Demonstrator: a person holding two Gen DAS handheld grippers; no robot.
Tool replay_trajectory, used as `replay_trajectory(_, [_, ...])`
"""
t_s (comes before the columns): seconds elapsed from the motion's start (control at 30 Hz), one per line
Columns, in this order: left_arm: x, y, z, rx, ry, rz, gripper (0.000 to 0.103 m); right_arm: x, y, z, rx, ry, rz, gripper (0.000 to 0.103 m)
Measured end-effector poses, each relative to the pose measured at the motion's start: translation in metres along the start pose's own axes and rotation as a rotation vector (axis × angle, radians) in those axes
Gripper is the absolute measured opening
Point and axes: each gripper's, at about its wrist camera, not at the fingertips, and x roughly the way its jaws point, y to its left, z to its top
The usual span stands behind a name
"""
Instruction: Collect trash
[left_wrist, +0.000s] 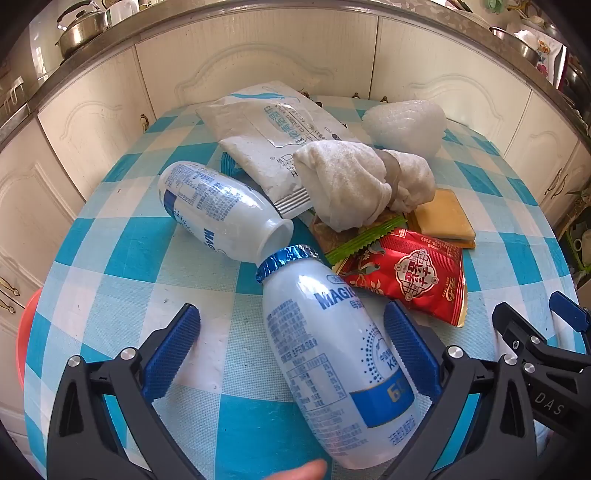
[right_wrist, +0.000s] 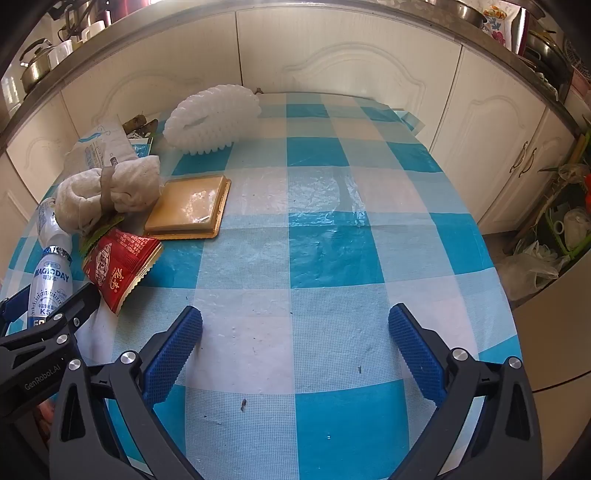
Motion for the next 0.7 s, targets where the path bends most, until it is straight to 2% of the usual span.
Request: replay_trajectory(0.7, [-0.01, -0.002, -0.004, -0.004, -0.005, 0.003, 0.099, 0.001, 0.0, 0.0, -0.002, -0.004, -0.003, 0.1])
